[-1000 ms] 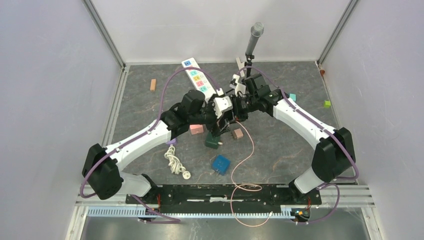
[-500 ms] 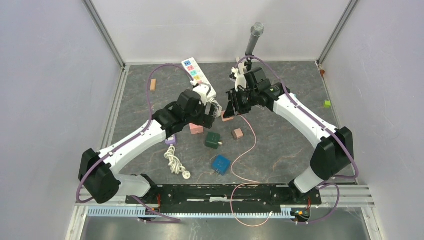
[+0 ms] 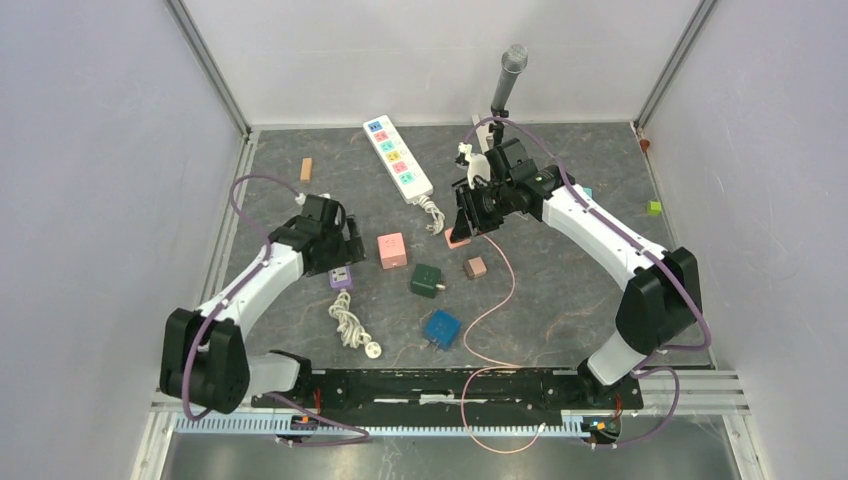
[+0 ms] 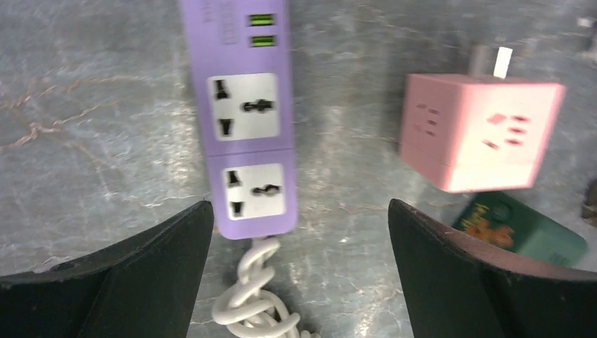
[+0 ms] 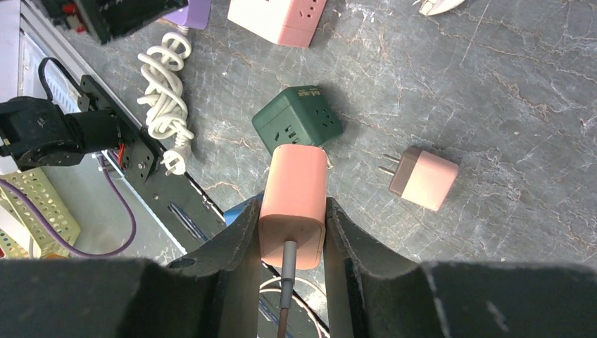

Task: Insert the plug
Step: Pick up the plug from the center of the board, then move the socket to the center of the board.

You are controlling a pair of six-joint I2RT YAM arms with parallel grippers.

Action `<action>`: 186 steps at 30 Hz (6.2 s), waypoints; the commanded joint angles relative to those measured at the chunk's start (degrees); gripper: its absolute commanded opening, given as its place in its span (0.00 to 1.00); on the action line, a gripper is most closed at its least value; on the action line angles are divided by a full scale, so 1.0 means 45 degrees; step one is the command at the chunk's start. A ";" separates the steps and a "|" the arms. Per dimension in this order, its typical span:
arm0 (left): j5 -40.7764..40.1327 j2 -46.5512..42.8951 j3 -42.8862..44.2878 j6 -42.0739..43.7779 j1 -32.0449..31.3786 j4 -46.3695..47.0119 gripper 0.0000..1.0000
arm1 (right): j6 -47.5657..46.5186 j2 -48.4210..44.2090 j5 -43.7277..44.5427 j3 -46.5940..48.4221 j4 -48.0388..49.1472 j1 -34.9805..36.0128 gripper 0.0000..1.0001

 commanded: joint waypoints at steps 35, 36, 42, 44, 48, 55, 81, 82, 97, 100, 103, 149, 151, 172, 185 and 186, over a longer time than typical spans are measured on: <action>0.1502 0.1565 -0.1369 -0.3745 -0.2369 -0.0951 0.44 | -0.0947 0.0747 -0.0978 0.0805 -0.0510 -0.0010 0.00; 0.1427 0.1462 -0.1499 -0.4040 -0.2541 -0.0949 0.45 | -0.0947 0.0737 -0.0968 0.0805 -0.0515 -0.0010 0.00; 0.0566 0.0405 -0.1323 -0.4496 -0.2734 -0.1368 0.99 | -0.0972 0.0781 -0.0890 0.0803 -0.0583 -0.0013 0.00; 0.0515 0.0117 -0.0964 -0.4251 -0.2728 -0.1398 1.00 | -0.0983 0.0834 -0.0880 0.0822 -0.0655 -0.0010 0.00; 0.0720 -0.0276 -0.0060 -0.3452 -0.2706 -0.0990 1.00 | -0.1017 0.0993 -0.0681 0.0891 -0.0821 0.0005 0.00; 0.1699 -0.0305 0.1715 -0.1218 -0.1953 -0.0122 1.00 | -0.0792 0.1569 -0.0170 0.1506 -0.1213 0.0216 0.00; 0.1954 -0.0962 0.1300 0.1727 0.2685 -0.1063 1.00 | 0.4150 0.6249 -0.2162 0.5349 0.1602 0.2991 0.00; 0.1982 -0.0991 0.1195 0.1666 0.2695 -0.1048 1.00 | 0.4459 0.6321 -0.2194 0.5375 0.1869 0.3043 0.00; 0.4314 -0.0944 -0.1062 0.0382 0.2892 -0.0062 0.99 | 0.5442 0.7785 -0.1571 0.5254 0.3170 0.4189 0.00; 0.4661 -0.1057 -0.1650 -0.0087 0.2877 0.0266 0.99 | 0.5390 0.7820 -0.1255 0.5018 0.3162 0.4189 0.00; 0.4816 -0.1318 -0.2033 -0.0408 0.2882 0.0491 0.98 | 0.5334 0.7834 -0.0955 0.4911 0.3042 0.4189 0.00; 0.5047 -0.0220 -0.0571 0.0310 0.2881 0.0755 0.91 | 0.3609 0.5046 0.1397 0.3163 0.2664 0.3706 0.00; 0.5521 0.0505 -0.0157 0.0321 0.2863 0.0907 0.90 | 0.3228 0.4497 0.1859 0.2632 0.2325 0.3562 0.00; 0.1480 0.6812 0.3960 0.1046 -0.1088 -0.1223 0.90 | 0.1352 0.1095 0.3456 -0.0231 0.1273 0.1649 0.00; 0.3005 0.3657 0.2934 0.3166 -0.1214 0.0328 1.00 | 0.0909 0.1549 0.2645 -0.0035 0.1295 0.1647 0.00; 0.3327 0.3356 0.2750 0.3344 -0.1262 0.0505 1.00 | 0.0893 0.1552 0.2617 -0.0073 0.1306 0.1649 0.00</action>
